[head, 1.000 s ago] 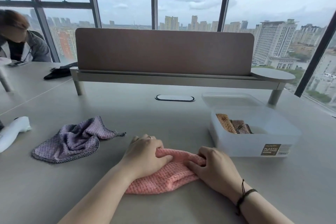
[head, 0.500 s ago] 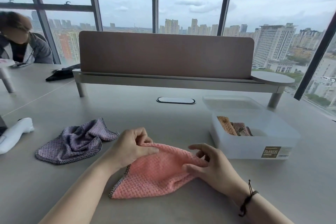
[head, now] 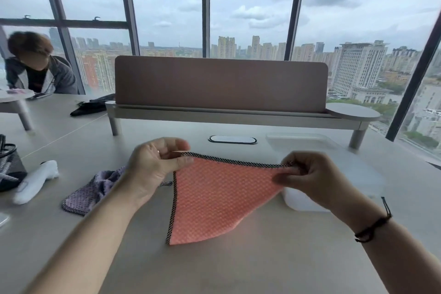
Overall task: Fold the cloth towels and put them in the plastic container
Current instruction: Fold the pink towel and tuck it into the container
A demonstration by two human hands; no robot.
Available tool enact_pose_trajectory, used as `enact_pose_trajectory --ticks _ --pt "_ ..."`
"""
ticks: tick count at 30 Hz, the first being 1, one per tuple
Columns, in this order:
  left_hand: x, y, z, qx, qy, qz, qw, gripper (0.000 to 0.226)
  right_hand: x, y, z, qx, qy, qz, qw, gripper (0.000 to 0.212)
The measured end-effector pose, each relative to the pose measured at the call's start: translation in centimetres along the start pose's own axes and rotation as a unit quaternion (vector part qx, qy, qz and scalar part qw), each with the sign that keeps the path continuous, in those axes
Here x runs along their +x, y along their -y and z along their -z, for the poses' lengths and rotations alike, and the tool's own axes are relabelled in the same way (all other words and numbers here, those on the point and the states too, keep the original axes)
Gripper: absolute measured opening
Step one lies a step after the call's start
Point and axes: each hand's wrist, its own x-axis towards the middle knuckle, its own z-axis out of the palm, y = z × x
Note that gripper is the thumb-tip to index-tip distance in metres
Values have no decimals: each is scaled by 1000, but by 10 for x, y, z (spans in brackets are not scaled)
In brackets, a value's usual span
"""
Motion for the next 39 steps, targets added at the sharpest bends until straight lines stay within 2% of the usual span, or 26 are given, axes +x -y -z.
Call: enact_pose_trajectory --ticks 3,5,6,8,11,13,16,18,21,24,27,31,34,37,39 --pt "-10 -39 4 130 57 -47 989 38 -11 38 23 44 19 44 998 36" --pt "-19 -66 9 192 119 -68 972 26 -22 60 36 108 43 65 991 45" --pt "-24 -79 11 191 151 -80 967 23 -26 70 42 144 55 74 985 47" --pt "-31 -102 13 127 197 -106 966 34 -33 87 50 216 66 94 970 40" --pt "-30 -117 16 17 216 -118 969 41 -32 103 49 308 41 110 944 23" --pt "-22 -111 17 1 205 -98 974 41 -27 102 41 312 13 88 946 16" --pt "-5 -78 16 32 154 -13 987 43 -14 75 15 183 -34 35 982 12" --pt "4 -41 16 110 120 60 985 32 -7 43 -10 46 -71 6 996 16" --pt "15 28 26 264 92 111 954 12 -2 -11 -52 -159 -81 -45 983 12" --pt "20 89 38 362 56 112 924 8 2 -56 -86 -253 -40 -87 963 13" --pt "21 113 33 433 5 34 901 8 13 -79 -100 -337 -33 -87 937 10" --pt "34 119 31 428 2 11 904 9 31 -93 -99 -377 -52 -66 923 15" --pt "45 125 38 380 -27 18 924 8 39 -97 -99 -386 -64 -49 919 16" --pt "46 126 43 309 -59 26 949 9 39 -98 -95 -330 -117 -32 936 16" --pt "44 123 44 263 -66 27 962 9 36 -98 -92 -242 -138 -42 959 17"
